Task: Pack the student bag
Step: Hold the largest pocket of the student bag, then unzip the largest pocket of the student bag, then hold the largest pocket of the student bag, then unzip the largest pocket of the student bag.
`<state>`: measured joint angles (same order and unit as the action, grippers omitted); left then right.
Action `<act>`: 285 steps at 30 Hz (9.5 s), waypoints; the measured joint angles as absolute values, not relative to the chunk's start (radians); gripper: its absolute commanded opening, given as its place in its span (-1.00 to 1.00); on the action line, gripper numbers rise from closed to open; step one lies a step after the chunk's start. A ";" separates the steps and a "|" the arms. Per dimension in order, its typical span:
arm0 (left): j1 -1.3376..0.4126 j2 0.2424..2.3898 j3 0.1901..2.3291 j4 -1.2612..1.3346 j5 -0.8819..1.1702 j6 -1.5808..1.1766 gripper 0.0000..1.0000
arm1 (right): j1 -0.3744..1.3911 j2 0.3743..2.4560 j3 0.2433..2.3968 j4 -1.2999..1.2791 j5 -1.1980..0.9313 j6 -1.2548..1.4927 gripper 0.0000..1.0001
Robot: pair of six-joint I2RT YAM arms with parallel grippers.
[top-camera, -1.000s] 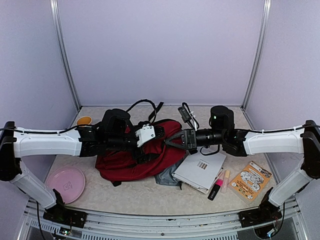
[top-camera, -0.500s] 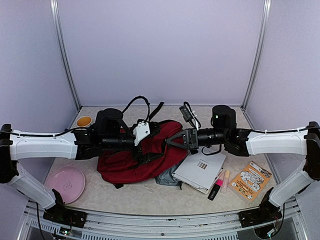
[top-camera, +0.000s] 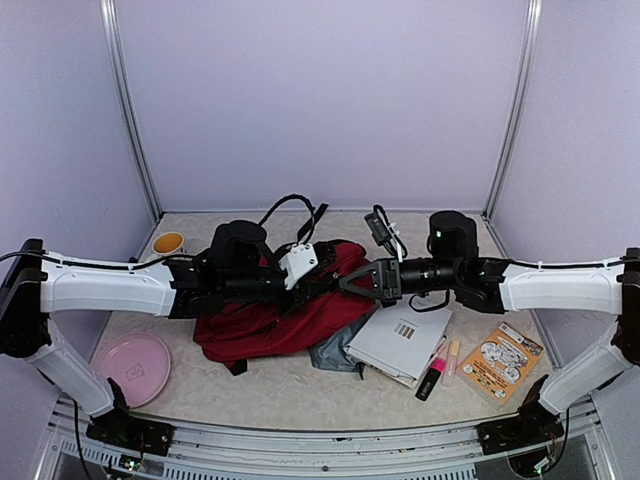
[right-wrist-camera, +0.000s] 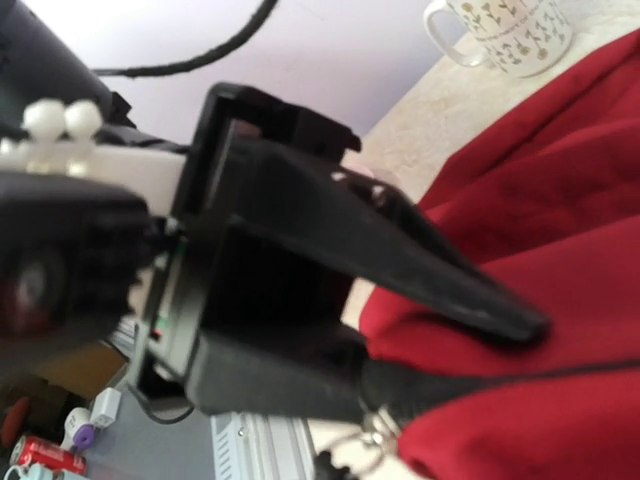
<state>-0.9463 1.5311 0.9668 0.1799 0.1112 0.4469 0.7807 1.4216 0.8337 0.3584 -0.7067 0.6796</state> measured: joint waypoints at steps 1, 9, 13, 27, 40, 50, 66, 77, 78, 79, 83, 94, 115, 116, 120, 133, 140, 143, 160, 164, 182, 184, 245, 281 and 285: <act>-0.948 1.531 0.966 0.181 0.112 0.447 -0.57 | 0.776 1.409 0.826 0.348 -0.702 0.678 -1.00; -0.957 1.522 0.955 0.185 0.152 0.443 -1.00 | 0.752 1.329 0.795 0.209 -0.653 0.610 -0.83; -0.957 1.522 0.955 0.179 0.159 0.434 -1.00 | 0.752 1.329 0.780 0.205 -0.646 0.586 -0.53; -0.963 1.524 0.957 0.165 0.158 0.418 -1.00 | 0.853 1.371 0.771 0.286 -0.506 0.526 -0.39; -0.963 1.524 0.958 0.166 0.161 0.389 -1.00 | 0.931 1.431 0.747 0.414 -0.179 0.567 -0.73; -0.963 1.524 0.958 0.166 0.157 0.386 -1.00 | 0.933 1.423 0.748 0.390 -0.121 0.567 -1.00; -0.994 1.523 0.960 0.110 0.115 0.494 -1.00 | 0.809 1.336 0.986 -0.195 -0.386 0.378 -1.00; -1.137 1.504 0.935 0.052 -0.038 0.628 -1.00 | 0.756 1.434 1.122 -0.498 -0.476 0.275 -1.00; -1.144 1.496 0.926 0.054 -0.045 0.633 -1.00 | 0.751 1.449 1.129 -0.514 -0.490 0.263 -1.00; -1.150 1.484 0.910 0.058 -0.054 0.636 -1.00 | 0.748 1.464 1.137 -0.521 -0.508 0.251 -1.00; -1.154 1.438 0.862 0.058 -0.073 0.637 -1.00 | 0.733 1.525 1.163 -0.525 -0.579 0.206 -1.00; -1.174 1.356 0.785 0.109 -0.193 0.567 -0.58 | 0.727 1.545 1.131 -0.395 -0.764 0.181 -1.00; -1.241 1.442 0.719 0.305 -0.347 0.462 -1.00 | 0.758 1.494 1.066 -0.350 -0.688 0.279 -1.00; -1.252 1.445 0.721 0.304 -0.346 0.474 -1.00 | 0.758 1.499 1.090 -0.379 -0.638 0.270 -1.00; -1.254 1.444 0.734 0.307 -0.345 0.500 -1.00 | 0.783 1.544 1.205 -0.476 -0.474 0.186 -1.00; -1.238 1.295 0.632 0.227 -0.299 0.498 -1.00 | 0.769 1.622 1.178 -0.524 -0.446 0.016 -1.00; -1.249 1.233 0.584 0.105 -0.176 0.362 0.49 | 0.962 1.581 0.902 -0.258 -0.573 0.184 -1.00; -1.240 1.168 0.585 0.065 -0.069 0.290 0.68 | 1.001 1.575 0.830 -0.143 -0.599 0.257 -1.00; -1.261 1.110 0.619 0.112 0.001 0.116 0.05 | 1.009 1.454 0.788 -0.024 -0.631 0.342 -1.00; -1.374 1.118 0.657 0.107 -0.099 0.133 -0.15 | 1.009 1.395 0.809 -0.059 -0.624 0.380 -1.00; -1.597 1.465 0.745 0.183 -0.623 0.148 -0.80 | 1.009 1.312 0.942 -0.324 -0.613 0.382 -1.00; -1.597 1.478 0.744 0.204 -0.653 0.162 -1.00 | 1.009 1.312 0.977 -0.367 -0.628 0.364 -1.00; -1.463 1.229 0.912 -0.033 -0.754 -0.307 0.27 | 1.016 1.419 1.199 -0.398 -0.510 0.336 -1.00; -1.750 1.206 0.904 -0.212 -1.061 -0.179 -1.00 | 0.655 1.661 1.296 -0.436 -0.651 0.108 -1.00; -1.750 1.171 0.904 -0.210 -1.108 -0.109 -1.00 | 0.649 1.771 1.412 -0.435 -0.754 0.088 -1.00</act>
<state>-1.7496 1.1706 0.9039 -0.2100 -1.1080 -0.1093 0.6491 1.7714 1.4120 -0.4347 -0.7536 0.0883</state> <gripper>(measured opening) 0.026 0.010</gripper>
